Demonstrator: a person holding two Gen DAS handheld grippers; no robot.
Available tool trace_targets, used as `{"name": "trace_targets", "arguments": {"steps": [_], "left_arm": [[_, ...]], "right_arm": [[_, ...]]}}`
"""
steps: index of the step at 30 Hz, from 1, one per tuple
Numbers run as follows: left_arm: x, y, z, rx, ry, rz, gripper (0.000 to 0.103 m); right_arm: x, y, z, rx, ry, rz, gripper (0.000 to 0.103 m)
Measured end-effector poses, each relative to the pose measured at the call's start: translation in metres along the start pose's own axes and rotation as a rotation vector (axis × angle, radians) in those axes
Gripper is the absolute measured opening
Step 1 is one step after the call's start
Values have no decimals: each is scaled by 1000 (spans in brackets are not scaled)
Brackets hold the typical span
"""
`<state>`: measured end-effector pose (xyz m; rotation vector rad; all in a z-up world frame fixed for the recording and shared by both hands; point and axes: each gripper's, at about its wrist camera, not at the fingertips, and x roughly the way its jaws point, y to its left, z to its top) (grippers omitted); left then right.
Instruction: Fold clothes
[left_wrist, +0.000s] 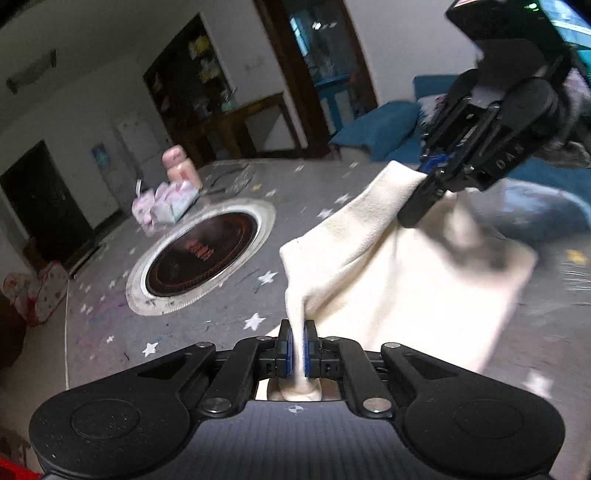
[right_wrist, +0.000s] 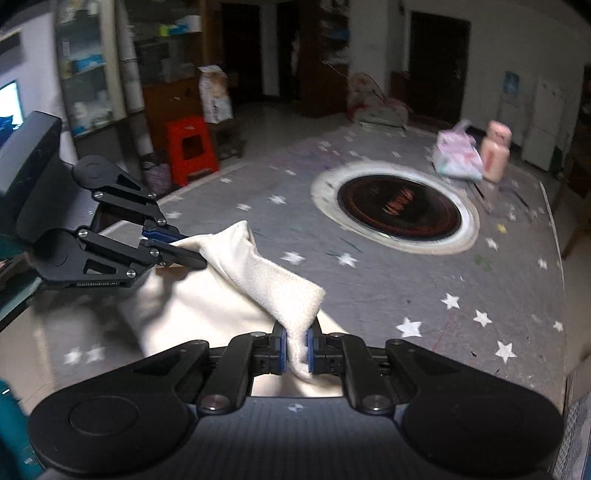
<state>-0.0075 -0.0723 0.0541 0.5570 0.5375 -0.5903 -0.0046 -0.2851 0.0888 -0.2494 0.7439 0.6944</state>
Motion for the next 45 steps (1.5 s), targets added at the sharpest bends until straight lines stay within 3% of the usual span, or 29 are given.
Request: {"name": "trace_targets", "arguments": {"steps": [5,9,11,18,22,26,29,36,38,39,41,45], "left_arm": [[51,3,0,-52,51,76,10],[67,5,-2,-99,66,129,17],[67,9,-1,-120,58,161,29],[66,38,-2,-245,70,248,34],[41,55,-11,-374,46,233,48],[6,53,-24,-422,22,163,60],[-8,42,-36,-434,53,131,65],[1,28,-53,-516,138,94,61],[1,29,-55,-551,138,48,37],[0,29,-55,-554,138,35,32],[-4,29,-55,-555,140,12,27],[-16,23,-61,-547,150,-38,26]], "right_arm": [[48,-24,-7,83,9,-88,11],[69,-36,-19,181,-16,-138,22],[67,-40,-22,222,-38,-146,22],[41,-30,-20,230,-111,-189,22],[41,-14,-17,198,-100,-131,23],[57,-12,-18,198,-76,-142,23],[69,-10,-20,198,-58,-150,23],[85,-8,-24,201,-42,-167,25],[86,-7,-24,192,-44,-174,26],[86,-6,-24,185,-44,-176,26],[86,-5,-25,170,-45,-175,26],[83,-2,-29,145,-44,-151,27]]}}
